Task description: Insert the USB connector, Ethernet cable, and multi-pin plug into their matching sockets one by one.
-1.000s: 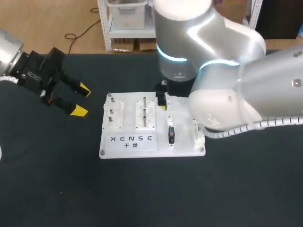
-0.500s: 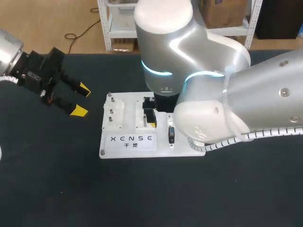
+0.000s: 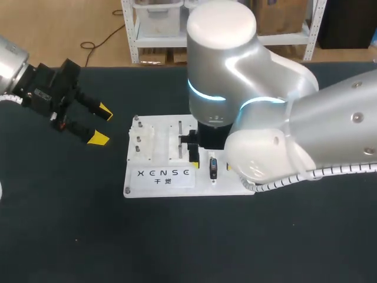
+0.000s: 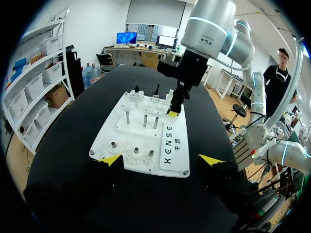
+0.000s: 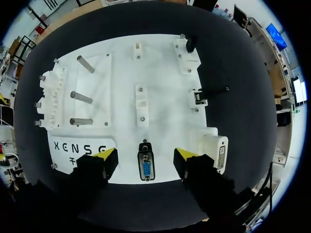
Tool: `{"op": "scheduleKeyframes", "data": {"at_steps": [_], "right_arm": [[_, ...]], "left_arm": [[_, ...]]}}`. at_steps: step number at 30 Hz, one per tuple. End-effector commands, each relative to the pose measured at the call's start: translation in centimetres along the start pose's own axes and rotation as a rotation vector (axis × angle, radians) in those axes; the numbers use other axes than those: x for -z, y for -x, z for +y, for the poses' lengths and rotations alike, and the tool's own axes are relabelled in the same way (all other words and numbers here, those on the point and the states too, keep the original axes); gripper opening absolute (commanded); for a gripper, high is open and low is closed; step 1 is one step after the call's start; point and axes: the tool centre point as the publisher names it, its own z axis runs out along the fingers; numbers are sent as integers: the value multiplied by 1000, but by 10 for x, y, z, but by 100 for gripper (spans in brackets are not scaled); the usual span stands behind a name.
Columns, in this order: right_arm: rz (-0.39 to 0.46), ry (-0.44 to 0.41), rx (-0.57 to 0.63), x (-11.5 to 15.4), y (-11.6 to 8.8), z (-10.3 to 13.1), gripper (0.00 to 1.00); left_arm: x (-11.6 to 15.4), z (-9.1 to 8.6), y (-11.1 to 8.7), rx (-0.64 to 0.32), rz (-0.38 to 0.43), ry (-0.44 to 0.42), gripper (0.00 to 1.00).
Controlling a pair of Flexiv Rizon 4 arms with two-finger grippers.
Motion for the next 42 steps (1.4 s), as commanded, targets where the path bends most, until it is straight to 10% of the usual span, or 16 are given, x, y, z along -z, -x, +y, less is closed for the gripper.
{"op": "scheduleKeyframes", "data": {"at_steps": [1,18,24,42], "right_arm": [[-2,1,6,-5,-2,1,49],[-2,-17,13,-16,9,-3,35],[-2,-12,29,-14,8,-2,9],[-33,16,41,5,8,-8,0]], "left_arm": [[0,1,-1,-2,-3,0,100],[0,1,-1,-2,-3,0,100],[0,1,-1,-2,-3,0,100],[0,1,-1,-2,-3,0,100]]}}
